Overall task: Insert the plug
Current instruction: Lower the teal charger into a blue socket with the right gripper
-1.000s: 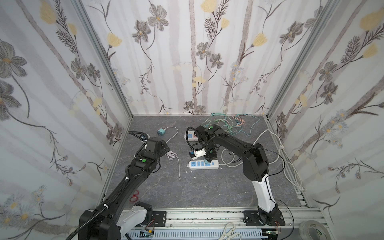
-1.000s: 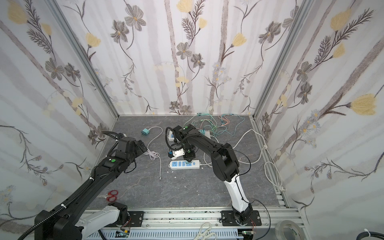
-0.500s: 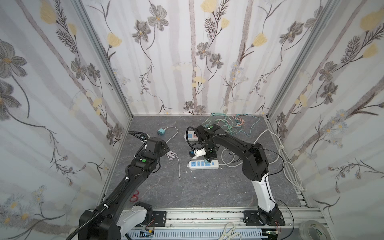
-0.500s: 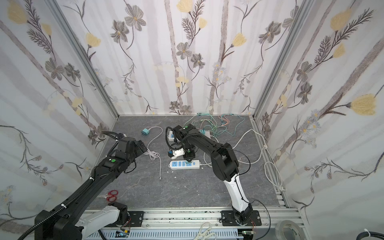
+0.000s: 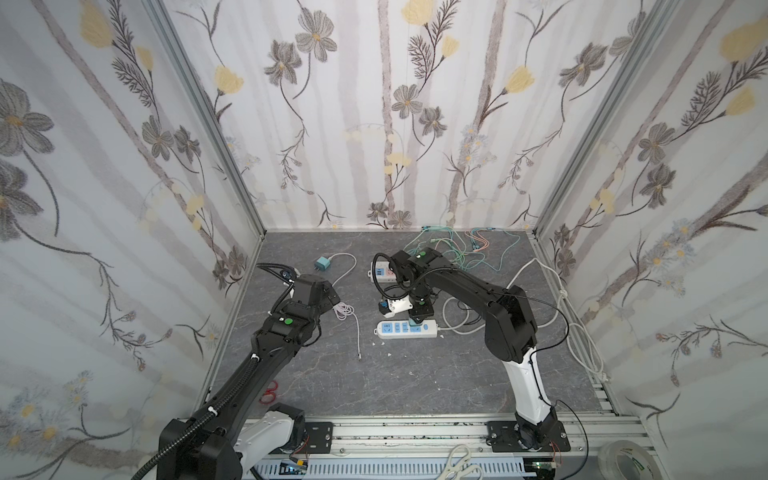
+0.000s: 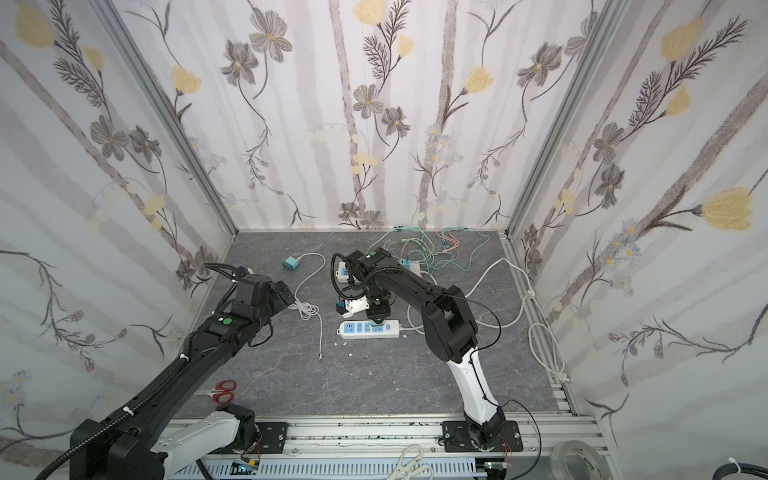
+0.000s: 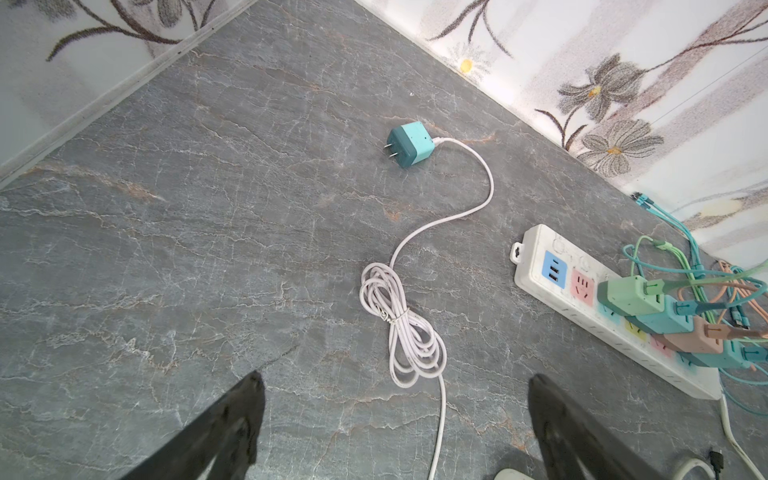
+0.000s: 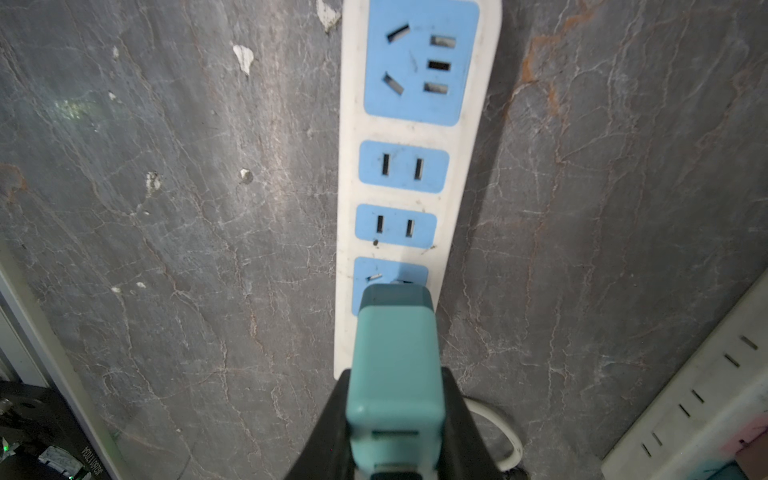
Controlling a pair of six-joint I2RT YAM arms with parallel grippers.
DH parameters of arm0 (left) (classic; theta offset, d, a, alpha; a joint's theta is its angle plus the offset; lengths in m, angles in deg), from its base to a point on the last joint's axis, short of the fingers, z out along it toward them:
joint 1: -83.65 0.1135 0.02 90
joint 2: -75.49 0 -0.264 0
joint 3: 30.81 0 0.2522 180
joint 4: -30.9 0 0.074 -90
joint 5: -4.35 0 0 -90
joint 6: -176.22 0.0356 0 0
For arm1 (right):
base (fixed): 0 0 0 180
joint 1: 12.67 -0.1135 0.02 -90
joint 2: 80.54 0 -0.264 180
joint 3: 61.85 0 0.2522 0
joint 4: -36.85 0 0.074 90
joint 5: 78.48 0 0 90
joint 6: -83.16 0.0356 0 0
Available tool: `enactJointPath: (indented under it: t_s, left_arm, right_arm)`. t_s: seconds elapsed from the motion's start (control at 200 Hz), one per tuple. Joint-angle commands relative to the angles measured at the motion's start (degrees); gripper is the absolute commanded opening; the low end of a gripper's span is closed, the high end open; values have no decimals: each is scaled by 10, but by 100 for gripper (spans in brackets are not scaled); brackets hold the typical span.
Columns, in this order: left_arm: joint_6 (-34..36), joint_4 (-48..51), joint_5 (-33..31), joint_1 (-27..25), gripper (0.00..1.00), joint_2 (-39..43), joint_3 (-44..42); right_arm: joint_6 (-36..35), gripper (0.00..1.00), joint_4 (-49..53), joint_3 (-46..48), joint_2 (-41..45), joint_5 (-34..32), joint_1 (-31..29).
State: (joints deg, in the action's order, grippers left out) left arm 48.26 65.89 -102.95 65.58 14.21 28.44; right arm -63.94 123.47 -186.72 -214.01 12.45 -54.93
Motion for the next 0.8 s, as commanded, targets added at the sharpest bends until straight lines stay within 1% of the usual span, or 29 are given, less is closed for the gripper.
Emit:
enactJointPath:
  t_s: [0.0,0.19,0.475,0.729,0.794]
  left_arm:
    - [-10,-12,-5,1,100,-1,-1]
    - [-12,-16,-2,1,100,-4,-4]
    - [-11,-14,-4,1,100,-3,-5]
    - [-11,-14,-5,2,100,-2,-8]
    - [-12,-16,-3,2,100,-3,-8]
  right_arm:
    - [-1,0,-2,-3,19,8,3]
    - [-3,0,-2,-3,20,18,3]
    - [-3,0,-9,-3,-13,18,2]
    - [-4,0,-9,-1,-23,-10,2]
    - [-1,0,-10,-1,-31,-29,-2]
